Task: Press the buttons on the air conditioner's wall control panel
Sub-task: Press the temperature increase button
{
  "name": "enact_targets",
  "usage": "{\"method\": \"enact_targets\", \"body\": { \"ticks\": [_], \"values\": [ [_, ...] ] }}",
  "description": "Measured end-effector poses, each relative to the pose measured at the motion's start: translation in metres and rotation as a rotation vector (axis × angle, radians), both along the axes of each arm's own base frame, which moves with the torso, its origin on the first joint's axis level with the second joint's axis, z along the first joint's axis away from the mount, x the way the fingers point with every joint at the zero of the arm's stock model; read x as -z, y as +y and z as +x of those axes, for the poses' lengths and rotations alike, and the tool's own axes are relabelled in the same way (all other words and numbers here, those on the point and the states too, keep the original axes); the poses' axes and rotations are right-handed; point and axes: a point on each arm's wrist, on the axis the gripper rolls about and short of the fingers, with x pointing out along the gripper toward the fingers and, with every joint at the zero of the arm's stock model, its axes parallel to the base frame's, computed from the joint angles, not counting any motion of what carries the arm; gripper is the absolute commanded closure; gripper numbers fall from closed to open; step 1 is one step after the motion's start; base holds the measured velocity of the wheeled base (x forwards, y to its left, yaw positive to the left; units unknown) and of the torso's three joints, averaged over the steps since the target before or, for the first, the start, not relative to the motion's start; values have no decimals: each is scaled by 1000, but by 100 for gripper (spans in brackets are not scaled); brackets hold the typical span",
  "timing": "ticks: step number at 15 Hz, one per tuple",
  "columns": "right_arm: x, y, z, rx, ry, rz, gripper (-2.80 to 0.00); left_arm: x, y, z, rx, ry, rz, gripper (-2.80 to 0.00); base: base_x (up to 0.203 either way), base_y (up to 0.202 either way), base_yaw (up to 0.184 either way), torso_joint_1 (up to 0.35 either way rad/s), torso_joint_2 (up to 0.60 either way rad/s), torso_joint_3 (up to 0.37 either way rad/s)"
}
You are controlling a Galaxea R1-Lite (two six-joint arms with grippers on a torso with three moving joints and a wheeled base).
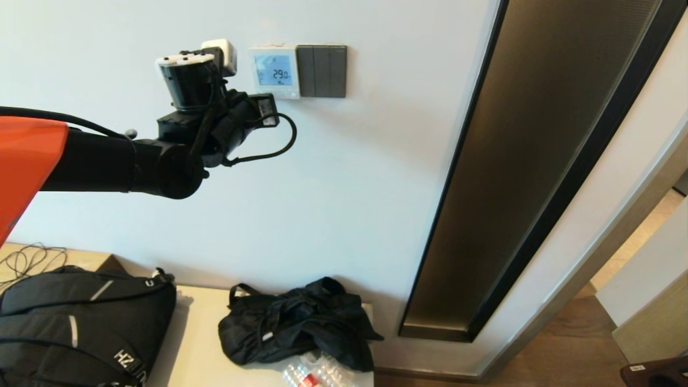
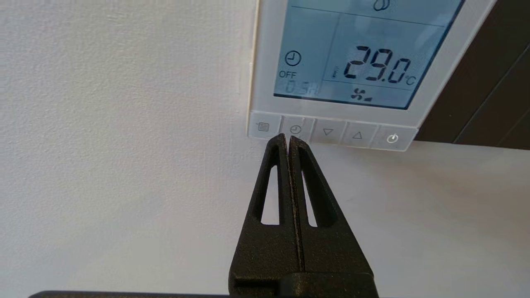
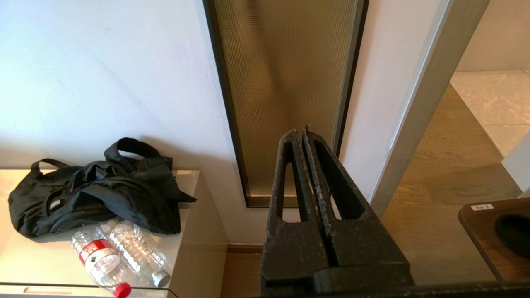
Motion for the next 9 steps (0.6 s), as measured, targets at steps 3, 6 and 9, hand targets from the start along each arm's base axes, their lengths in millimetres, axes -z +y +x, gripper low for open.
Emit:
{"method": "enact_targets", "body": {
  "ticks": [3,6,9],
  "values": [
    [0,0,0,0,0,0,0,-1,-5,0,11,0,1,0,0,0,0,0,0,0],
    [0,0,0,0,0,0,0,-3,-8,1,16,-3,0,0,0,0,0,0,0,0],
    [0,0,0,0,0,0,0,-4,-15,-2,32,-6,-2,0,0,0,0,0,0,0]
  ]
}}
